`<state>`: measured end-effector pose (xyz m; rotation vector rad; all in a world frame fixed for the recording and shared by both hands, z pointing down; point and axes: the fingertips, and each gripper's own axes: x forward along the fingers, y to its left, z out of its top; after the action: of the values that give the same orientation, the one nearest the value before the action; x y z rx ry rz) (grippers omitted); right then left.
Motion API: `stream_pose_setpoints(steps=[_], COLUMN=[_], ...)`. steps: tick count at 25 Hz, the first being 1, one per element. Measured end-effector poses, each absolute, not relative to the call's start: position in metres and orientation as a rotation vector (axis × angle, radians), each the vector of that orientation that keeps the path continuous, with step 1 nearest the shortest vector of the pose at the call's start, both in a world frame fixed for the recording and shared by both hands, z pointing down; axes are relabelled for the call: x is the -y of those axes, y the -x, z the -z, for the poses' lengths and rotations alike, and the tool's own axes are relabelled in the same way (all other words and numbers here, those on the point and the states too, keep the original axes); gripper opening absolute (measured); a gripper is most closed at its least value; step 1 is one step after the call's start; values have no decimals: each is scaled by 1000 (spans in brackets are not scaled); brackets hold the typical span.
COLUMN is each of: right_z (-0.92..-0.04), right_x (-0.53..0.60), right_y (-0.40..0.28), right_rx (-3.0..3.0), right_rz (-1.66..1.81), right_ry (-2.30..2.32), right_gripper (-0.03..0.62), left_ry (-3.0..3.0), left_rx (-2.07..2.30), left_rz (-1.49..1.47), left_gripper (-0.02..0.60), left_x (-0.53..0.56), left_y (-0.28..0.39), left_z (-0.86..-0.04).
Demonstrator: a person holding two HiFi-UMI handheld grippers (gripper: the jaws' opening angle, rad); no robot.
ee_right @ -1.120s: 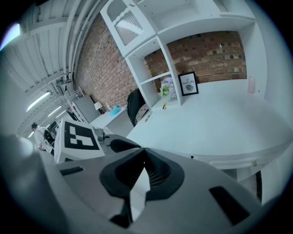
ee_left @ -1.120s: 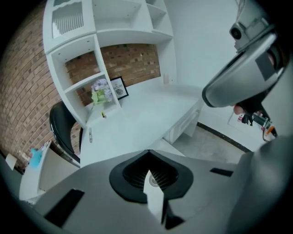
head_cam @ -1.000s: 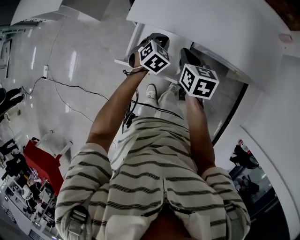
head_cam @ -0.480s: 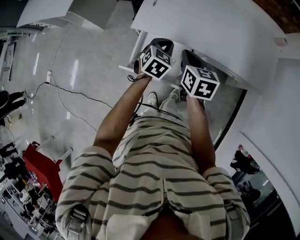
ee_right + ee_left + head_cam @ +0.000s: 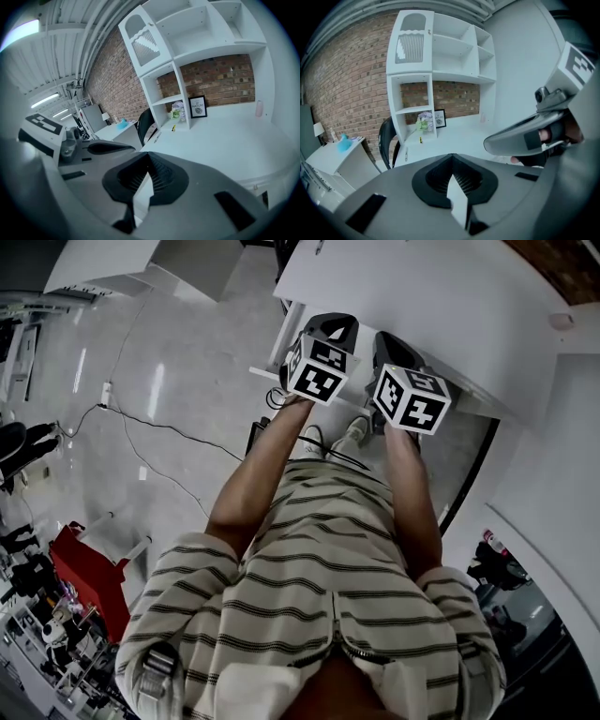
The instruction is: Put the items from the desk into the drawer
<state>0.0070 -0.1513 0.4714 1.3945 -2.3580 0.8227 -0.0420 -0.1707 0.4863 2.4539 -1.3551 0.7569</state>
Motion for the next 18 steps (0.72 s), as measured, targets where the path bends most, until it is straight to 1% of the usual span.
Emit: stream_pose_setpoints(steps=[18], right_z=[-414], right_x=[150], right_y=[2], right_rx=[2523], right_rz=[-663], right_ry=[-1436], right_gripper=[12], left_ry=[-2444], left_rx=[1594], left_rz=[-411], left_gripper=[6], left_x=[152], left_y=[57], left_z=[-413])
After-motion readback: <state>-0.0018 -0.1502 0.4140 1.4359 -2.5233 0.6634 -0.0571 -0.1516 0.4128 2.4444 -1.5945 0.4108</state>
